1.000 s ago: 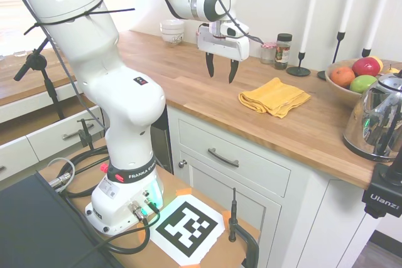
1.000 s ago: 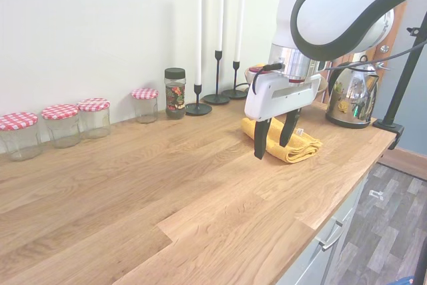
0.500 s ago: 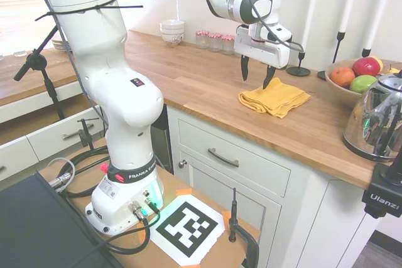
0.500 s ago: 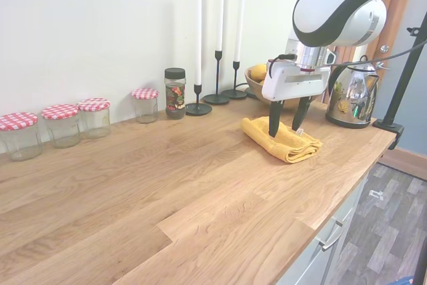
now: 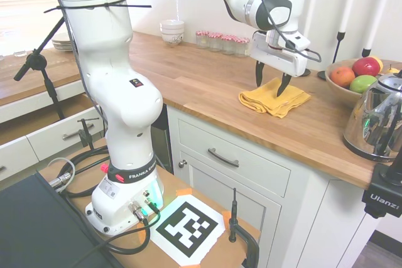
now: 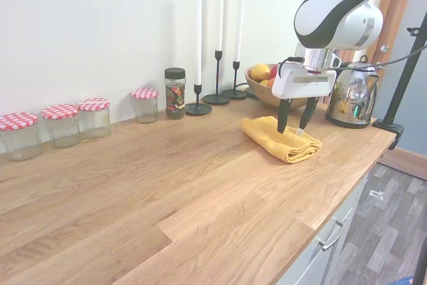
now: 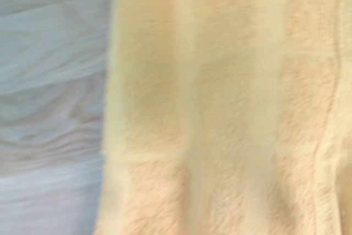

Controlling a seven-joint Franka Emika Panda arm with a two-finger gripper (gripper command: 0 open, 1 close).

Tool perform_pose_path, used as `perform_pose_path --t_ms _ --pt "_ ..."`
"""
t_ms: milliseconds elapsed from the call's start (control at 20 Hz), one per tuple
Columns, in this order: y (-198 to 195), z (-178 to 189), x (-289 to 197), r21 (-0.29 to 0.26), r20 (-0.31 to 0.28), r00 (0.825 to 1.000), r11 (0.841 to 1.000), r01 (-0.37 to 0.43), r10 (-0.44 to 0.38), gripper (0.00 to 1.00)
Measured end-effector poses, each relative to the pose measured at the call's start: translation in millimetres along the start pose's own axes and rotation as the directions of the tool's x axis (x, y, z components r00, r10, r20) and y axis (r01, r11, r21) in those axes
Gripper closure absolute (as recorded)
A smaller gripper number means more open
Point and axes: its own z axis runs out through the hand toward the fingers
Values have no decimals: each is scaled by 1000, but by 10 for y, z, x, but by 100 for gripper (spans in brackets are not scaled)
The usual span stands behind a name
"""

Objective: Wipe the counter

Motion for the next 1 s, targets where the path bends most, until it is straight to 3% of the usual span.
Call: perform_pose_path --t_ms 450,500,1000 --pt "-14 324 79 -22 22 1000 1000 -12 12 0" --pt "-15 324 80 -20 21 1000 1000 -12 12 100" --pt "14 352 53 8 12 1000 1000 0 0 100"
